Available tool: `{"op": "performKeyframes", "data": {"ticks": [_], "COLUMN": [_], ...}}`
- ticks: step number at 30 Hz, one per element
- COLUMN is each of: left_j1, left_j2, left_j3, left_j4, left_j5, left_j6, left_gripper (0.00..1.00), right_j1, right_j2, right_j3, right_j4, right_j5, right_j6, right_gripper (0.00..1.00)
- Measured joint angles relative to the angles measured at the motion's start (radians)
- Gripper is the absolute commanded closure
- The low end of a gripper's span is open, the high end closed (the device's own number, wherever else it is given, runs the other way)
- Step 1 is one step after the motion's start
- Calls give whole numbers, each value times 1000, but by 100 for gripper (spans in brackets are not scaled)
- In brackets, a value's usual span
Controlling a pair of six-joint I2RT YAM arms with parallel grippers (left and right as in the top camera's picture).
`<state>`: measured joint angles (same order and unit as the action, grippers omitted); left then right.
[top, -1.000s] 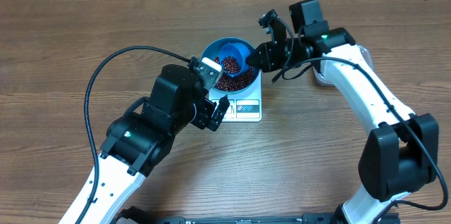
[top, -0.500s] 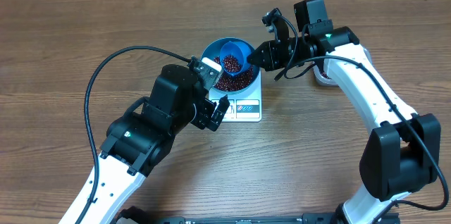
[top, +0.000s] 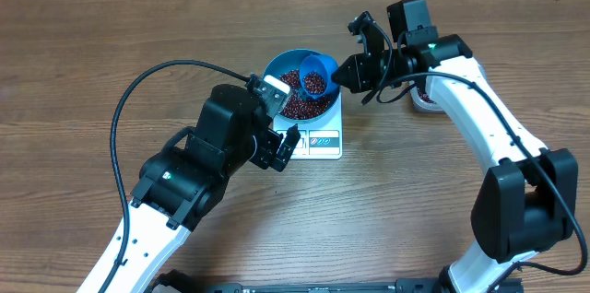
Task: Scoop item into bowl and weigh 150g on scale
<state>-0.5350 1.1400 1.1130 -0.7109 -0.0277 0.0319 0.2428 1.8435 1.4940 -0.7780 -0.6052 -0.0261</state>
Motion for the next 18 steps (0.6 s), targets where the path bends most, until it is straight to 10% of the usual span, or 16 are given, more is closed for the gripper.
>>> {"op": "performKeyframes", "data": {"ticks": [18], "left_j1": [0], "left_j2": [0], "left_j3": [0], "left_j4": [0], "left_j5": [0], "left_j6": [0], "left_gripper": [1], "right_j1": [-35], "right_j2": [0], "right_j3": [0], "right_j4": [0], "right_j5": [6], "right_j6": [0], "right_gripper": [96]}}
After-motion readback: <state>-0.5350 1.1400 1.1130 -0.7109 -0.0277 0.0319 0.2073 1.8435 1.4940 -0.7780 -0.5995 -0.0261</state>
